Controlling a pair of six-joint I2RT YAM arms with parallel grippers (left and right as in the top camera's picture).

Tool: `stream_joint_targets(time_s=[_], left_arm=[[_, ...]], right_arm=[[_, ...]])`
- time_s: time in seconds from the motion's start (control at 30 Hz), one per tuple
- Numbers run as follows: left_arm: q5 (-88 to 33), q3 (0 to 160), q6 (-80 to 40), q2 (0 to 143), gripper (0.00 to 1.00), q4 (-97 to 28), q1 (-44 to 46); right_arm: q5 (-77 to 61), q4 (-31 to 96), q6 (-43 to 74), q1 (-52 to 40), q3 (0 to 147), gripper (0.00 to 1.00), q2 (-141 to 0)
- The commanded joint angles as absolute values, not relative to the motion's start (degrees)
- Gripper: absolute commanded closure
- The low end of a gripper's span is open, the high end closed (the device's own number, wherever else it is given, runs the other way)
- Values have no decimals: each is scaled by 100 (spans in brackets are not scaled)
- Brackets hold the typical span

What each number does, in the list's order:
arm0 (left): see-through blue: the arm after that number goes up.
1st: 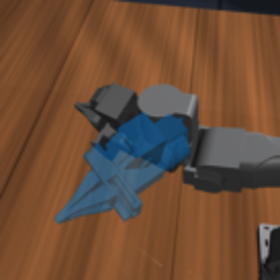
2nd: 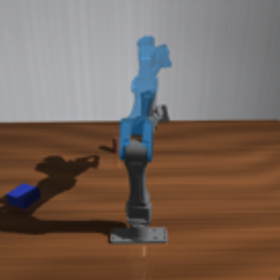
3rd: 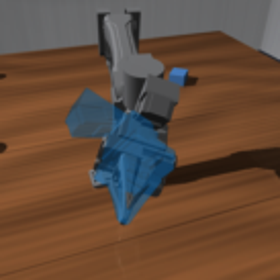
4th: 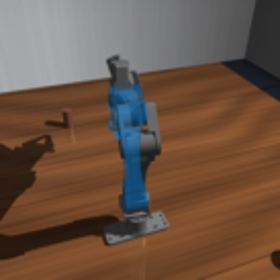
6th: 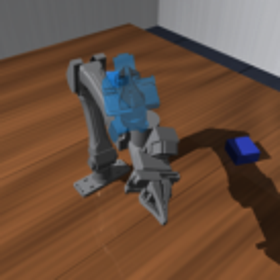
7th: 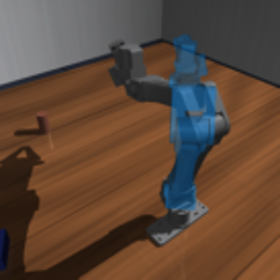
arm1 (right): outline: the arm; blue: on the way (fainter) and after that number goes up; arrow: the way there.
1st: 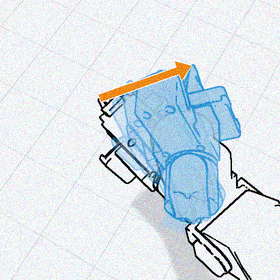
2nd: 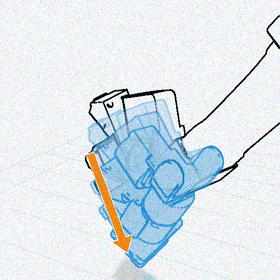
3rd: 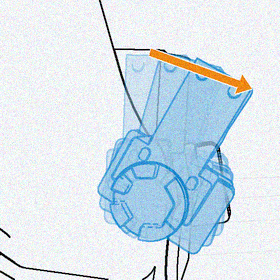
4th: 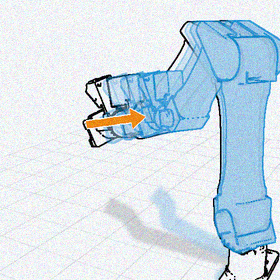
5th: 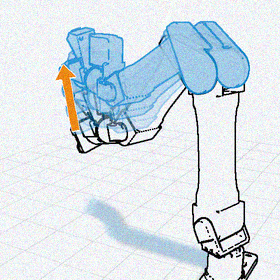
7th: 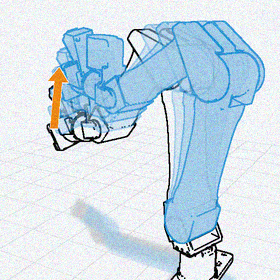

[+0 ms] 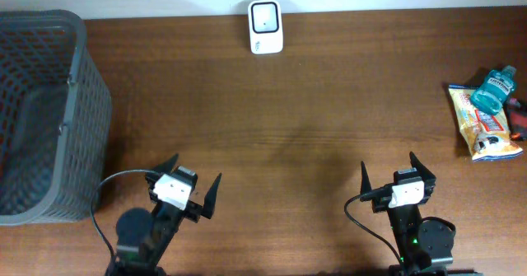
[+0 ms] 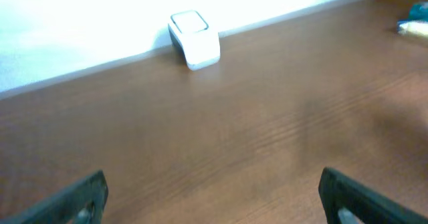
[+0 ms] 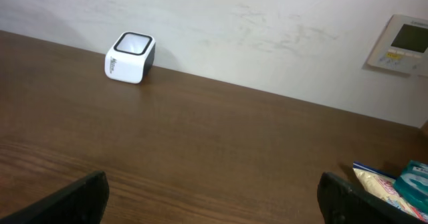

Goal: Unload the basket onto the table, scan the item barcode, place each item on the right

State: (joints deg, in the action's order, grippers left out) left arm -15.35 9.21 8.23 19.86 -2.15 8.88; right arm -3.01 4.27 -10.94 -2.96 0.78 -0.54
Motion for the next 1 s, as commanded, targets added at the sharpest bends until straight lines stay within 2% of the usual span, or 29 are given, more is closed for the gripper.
stream_joint_targets(time_s=[0.0, 0.27, 0.33, 0.47, 0.97], left_arm=[[-2014, 198, 915, 1387, 1, 773, 696], [-1208, 51, 829, 344, 1, 217, 694], [-438, 51, 215, 40, 1, -445, 692], [158, 47, -246, 27, 1, -482, 679], [753, 45, -174, 30, 1, -443, 508]], right_arm=[[-272, 434, -1066, -331, 32, 2, -21], [-272, 434, -1066, -331, 32, 2, -21], [-272, 434, -1066, -331, 32, 2, -21], [-272, 434, -1066, -331, 32, 2, -21], [-274, 434, -1066, -331, 32, 2, -21]])
